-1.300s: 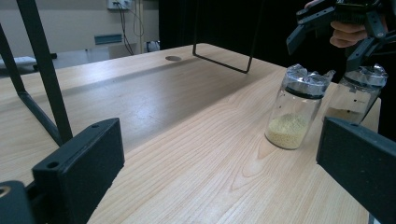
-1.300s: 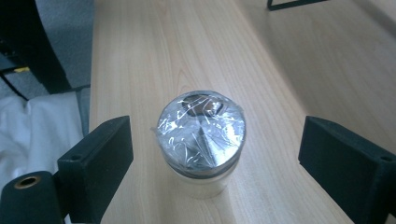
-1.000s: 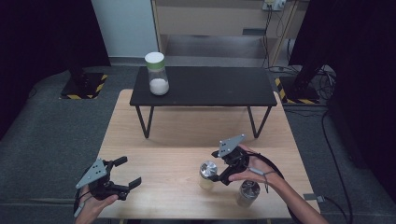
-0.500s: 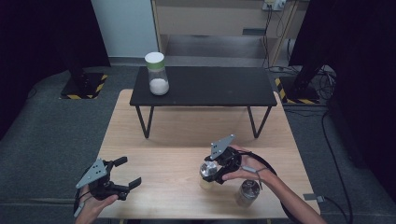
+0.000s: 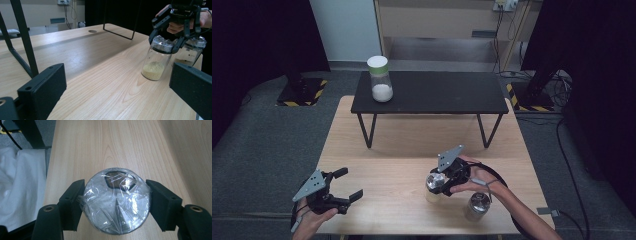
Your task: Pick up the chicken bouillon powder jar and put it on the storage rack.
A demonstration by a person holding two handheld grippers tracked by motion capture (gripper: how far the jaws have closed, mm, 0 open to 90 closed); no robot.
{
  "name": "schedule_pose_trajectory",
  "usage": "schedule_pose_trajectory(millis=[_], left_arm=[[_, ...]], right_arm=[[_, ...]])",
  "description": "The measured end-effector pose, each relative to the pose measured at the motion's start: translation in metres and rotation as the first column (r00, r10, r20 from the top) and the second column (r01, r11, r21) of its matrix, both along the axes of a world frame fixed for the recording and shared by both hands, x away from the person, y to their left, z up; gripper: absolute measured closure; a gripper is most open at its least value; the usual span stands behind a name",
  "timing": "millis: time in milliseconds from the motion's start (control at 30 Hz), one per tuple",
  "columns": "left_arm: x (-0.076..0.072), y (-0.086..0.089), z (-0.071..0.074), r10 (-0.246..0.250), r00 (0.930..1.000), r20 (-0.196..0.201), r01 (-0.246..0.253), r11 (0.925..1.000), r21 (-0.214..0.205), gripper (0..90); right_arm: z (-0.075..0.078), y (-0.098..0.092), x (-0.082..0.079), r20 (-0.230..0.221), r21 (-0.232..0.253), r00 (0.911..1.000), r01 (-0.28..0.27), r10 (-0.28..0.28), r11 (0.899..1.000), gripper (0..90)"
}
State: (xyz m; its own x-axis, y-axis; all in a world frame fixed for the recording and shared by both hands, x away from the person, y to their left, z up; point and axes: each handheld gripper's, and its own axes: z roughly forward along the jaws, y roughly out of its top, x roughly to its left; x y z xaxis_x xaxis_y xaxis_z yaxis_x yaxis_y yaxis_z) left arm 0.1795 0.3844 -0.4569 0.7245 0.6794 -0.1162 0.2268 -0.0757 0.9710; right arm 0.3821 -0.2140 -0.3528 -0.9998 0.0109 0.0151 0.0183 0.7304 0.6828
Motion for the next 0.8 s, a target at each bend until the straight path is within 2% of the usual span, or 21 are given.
schedule_pose_trajectory(millis=[167,233,333,400,800], left_arm=[[0.000,0.000,0.000,-0.001,1.0000,0.000,0.001,1.0000,-0.001,0.0],[0.000,0.000,0.000,-0.001,1.0000,0.001,0.001,1.0000,-0.001,0.0],[0.000,0.000,0.000,0.000,1.0000,0.001,0.000,1.0000,-0.002,0.0],[0.000,0.000,0.000,-0.001,1.0000,0.001,0.001,1.0000,-0.003,0.0],[0.000,0.000,0.000,-0.002,1.0000,0.002,0.002,1.0000,0.000,0.0]], right_arm=[[0.002,0.001,0.001,-0.009,-0.007,1.0000,-0.002,0.002,1.000,34.9],[0.001,0.000,0.004,-0.030,0.002,0.9995,-0.001,0.001,1.000,34.9],[0.004,0.002,0.000,-0.018,-0.007,0.9998,-0.001,0.000,1.000,34.9],[0.006,0.002,0.002,-0.026,-0.006,0.9997,0.003,-0.004,1.000,34.9],[0.030,-0.001,0.006,-0.035,0.007,0.9983,0.047,-0.047,0.999,34.8]])
